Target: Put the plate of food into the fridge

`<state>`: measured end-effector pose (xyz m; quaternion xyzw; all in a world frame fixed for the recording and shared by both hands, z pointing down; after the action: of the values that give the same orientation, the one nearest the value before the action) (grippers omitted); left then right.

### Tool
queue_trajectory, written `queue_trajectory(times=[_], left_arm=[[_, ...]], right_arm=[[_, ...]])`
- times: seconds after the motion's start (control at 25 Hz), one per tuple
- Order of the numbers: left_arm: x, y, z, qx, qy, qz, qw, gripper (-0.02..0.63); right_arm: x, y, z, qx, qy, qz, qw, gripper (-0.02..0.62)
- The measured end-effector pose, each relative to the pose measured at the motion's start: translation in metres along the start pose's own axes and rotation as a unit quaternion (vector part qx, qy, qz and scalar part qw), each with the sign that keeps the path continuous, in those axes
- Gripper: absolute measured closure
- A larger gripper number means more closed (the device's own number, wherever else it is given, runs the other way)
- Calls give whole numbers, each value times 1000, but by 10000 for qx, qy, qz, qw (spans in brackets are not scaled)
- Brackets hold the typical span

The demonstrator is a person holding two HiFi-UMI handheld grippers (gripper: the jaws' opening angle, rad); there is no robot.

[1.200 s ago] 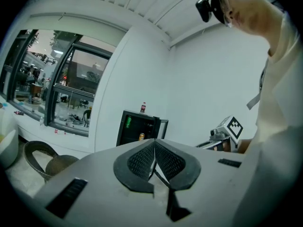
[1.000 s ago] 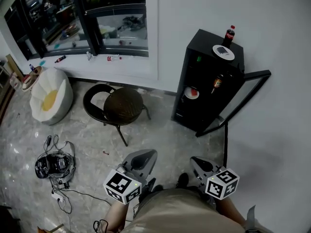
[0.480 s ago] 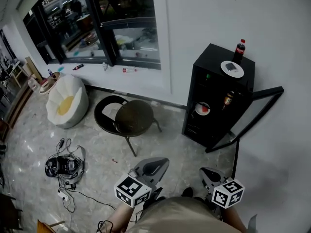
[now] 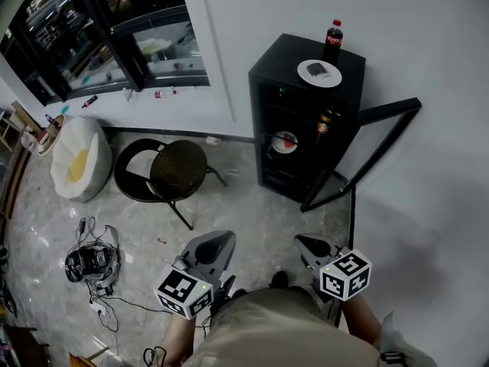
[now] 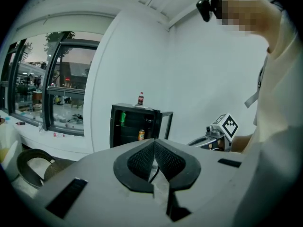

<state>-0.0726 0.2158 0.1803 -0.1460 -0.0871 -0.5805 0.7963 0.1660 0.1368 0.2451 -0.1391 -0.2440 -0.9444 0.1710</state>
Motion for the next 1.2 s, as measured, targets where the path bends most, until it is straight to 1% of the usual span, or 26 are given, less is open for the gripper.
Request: queue_trajectory(times=[0.2,0.32,0.48,0.6,0.72,0.84,1.04,1.2], left_arm=[[26,19,-7,146,-83,96,9998,595],[43,32,-12,199,-107,219,9995,595],[60,53,-17,497,-167,534,9972,595],[68,57,-20,649,-181,593,9960,595],[70,59,-22,583,-88,676,9960,595],[72,57,-18,552,-51,731,9958,595],[76,45,-13,403,-22,774,9962,595],[80,30,-14,361,21,839,9958,595]], right_arm=[[-18,22,3,96,144,-22,9998,575],[-31,34,-1,100,274,-24,9996,575],[-48,48,-6,22,382,137,9992,575],[-56,53,-4,85,486,270,9984,575],[-57,51,2,188,460,317,9983,575],[-55,47,5,166,355,331,9987,575],[-50,46,2,90,253,485,9985,575],[-41,51,-4,88,190,662,9976,575]])
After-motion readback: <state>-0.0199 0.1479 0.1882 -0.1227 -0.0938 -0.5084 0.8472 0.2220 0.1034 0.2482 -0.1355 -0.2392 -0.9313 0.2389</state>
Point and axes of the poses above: the fingertips, and each gripper's own axes: x forward along the fingers, y to its right, z out of its underside, the point moved 8 cm from there along -x, backward along the fingers, and after that the axes turned 8 degrees about -z, right-handed, at the moved point
